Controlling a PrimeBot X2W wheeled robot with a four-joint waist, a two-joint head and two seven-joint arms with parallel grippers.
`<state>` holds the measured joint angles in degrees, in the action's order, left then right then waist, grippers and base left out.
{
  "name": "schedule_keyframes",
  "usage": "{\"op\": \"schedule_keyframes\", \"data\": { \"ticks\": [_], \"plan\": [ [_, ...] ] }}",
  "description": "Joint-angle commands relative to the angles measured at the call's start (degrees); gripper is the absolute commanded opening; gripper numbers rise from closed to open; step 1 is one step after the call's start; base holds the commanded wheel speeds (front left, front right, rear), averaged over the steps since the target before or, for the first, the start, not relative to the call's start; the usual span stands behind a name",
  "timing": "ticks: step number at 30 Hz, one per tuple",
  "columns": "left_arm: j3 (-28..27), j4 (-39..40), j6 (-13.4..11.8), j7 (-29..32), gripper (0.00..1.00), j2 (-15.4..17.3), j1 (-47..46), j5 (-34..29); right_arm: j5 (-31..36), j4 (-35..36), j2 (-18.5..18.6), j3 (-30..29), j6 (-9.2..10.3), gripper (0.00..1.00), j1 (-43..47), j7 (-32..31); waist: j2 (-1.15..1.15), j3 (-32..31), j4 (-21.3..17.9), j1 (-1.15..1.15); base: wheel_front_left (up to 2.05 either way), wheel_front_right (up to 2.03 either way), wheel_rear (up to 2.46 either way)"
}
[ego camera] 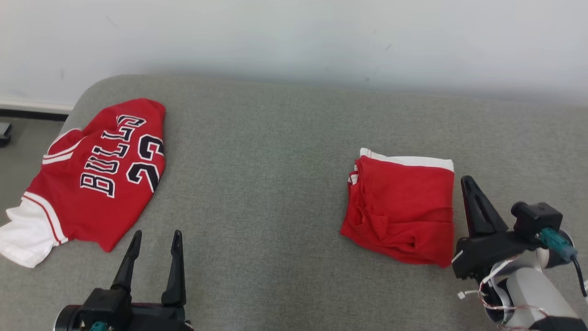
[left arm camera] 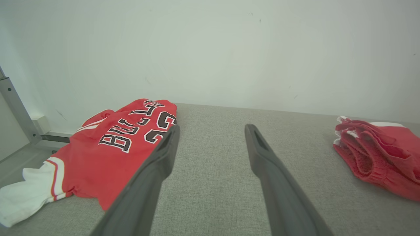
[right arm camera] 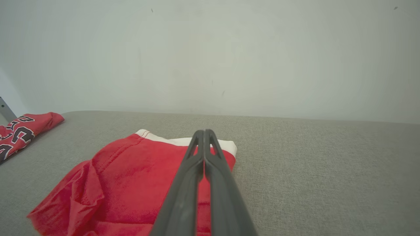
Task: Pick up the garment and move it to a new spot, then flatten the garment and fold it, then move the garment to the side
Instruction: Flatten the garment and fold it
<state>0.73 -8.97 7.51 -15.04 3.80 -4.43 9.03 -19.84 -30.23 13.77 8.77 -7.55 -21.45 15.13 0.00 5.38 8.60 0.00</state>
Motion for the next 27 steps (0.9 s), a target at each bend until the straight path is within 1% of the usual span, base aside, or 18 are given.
{"op": "schedule_keyframes", "data": {
  "ticks": [1, 6, 8, 15, 17, 20, 25, 27],
  "plan": [
    [0.23, 0.18, -0.08, -0.20, 1.00, -0.24, -0.99, 0.10, 0.47, -1.95, 0.60, 0.49, 0.14, 0.00, -1.80, 0.01, 0.00, 2.03, 1.90, 0.00, 0.00, 0.00, 0.00],
    [0.91, -0.02, -0.08, -0.20, 1.00, -0.45, -2.46, 0.61, 0.93, -9.32, 1.25, 2.48, 0.14, 0.00, -6.85, 0.01, 0.00, 3.97, 3.53, 0.00, 0.00, 0.00, 0.00],
    [1.02, -0.09, -0.08, -0.20, 1.00, -0.50, -2.76, 0.69, 1.13, -10.63, 1.37, 2.72, 0.14, 0.00, -7.51, 0.02, 0.00, 4.21, 3.77, 0.00, 0.00, 0.00, 0.00],
    [1.70, -0.29, -0.08, -0.20, 1.00, -0.67, -4.14, 0.98, 1.58, -17.88, 0.34, 2.35, 0.14, 0.00, -10.43, 0.01, 0.00, 5.76, 5.00, 0.00, 0.00, 0.00, 0.00],
    [1.93, -0.31, -0.08, -0.20, 1.00, -0.71, -4.45, 1.09, 1.86, -19.21, -0.46, 2.07, 0.14, 0.00, -10.80, 0.01, 0.00, 6.11, 5.34, 0.00, 0.00, 0.00, 0.00],
    [2.21, -0.44, -0.08, -0.20, 1.00, -0.78, -4.88, 1.22, 2.38, -19.25, -1.61, 2.30, 0.14, 0.00, -11.03, 0.01, 0.00, 6.51, 5.79, 0.00, 0.00, 0.00, 0.00],
    [2.02, -0.46, -0.08, -0.20, 1.00, -0.84, -5.16, 1.25, 3.34, -15.54, -4.45, 3.83, 0.14, 0.00, -9.40, 0.01, 0.00, 6.68, 6.05, 0.00, 0.00, 0.00, 0.00],
    [1.82, -0.43, -0.08, -0.20, 1.00, -0.86, -5.05, 1.20, 3.88, -13.32, -6.23, 5.08, 0.14, 0.00, -8.18, 0.01, 0.00, 6.61, 6.13, 0.00, 0.00, 0.00, 0.00]
  ]
}}
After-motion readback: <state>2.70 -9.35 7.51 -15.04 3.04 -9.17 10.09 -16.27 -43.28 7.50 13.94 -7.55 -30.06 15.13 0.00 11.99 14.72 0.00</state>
